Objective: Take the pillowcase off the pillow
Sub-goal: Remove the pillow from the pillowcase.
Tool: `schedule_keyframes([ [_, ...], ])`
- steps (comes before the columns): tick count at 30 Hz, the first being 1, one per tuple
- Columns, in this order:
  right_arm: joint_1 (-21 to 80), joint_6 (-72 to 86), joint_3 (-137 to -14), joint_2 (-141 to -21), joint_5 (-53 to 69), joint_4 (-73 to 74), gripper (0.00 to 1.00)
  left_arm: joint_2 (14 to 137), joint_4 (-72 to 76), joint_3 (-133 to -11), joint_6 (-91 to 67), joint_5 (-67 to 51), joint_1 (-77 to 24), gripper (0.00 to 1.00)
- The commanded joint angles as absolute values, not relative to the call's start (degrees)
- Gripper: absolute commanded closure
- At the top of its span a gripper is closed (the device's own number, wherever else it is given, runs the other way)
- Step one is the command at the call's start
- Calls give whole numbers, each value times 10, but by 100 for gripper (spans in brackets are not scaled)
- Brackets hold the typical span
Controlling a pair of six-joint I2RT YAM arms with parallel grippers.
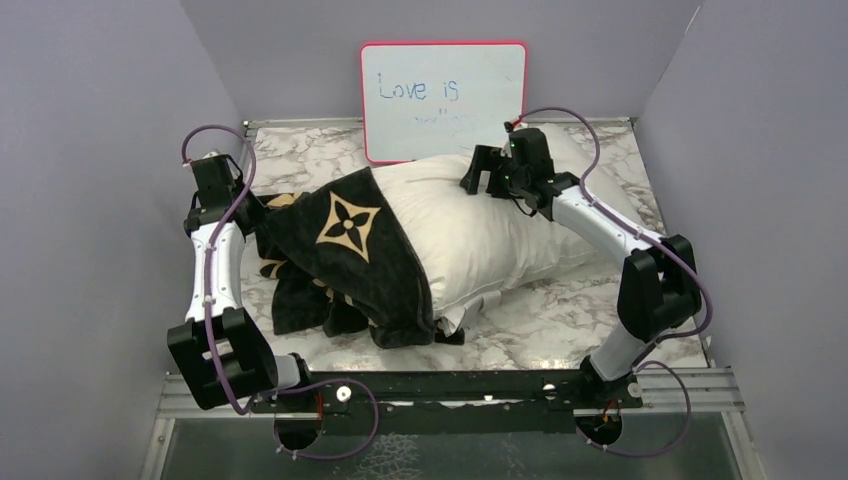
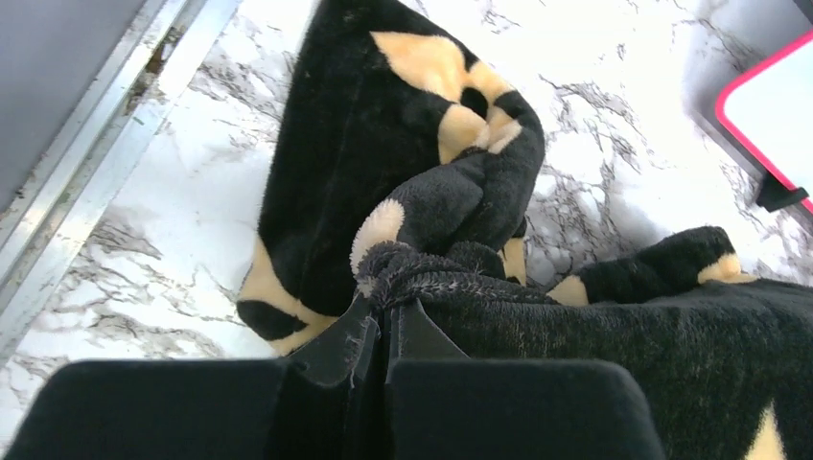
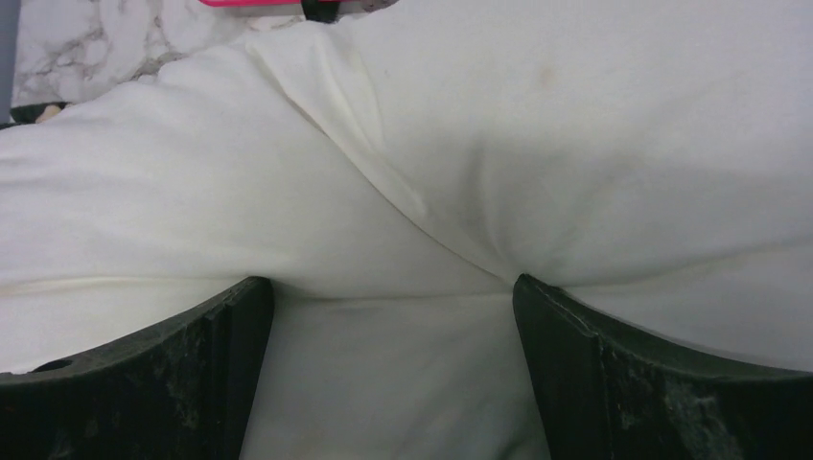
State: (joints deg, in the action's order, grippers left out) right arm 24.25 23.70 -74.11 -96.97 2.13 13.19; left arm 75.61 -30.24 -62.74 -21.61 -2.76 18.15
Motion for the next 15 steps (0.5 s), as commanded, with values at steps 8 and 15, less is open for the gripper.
schedule_keyframes([
  [8,192,253,-640,-874,-72,181,0,735,-271,-641,-154,-60,181,44],
  [15,192,262,-610,-788,8,139,0,700,-307,-676,-210,-56,-13,29],
])
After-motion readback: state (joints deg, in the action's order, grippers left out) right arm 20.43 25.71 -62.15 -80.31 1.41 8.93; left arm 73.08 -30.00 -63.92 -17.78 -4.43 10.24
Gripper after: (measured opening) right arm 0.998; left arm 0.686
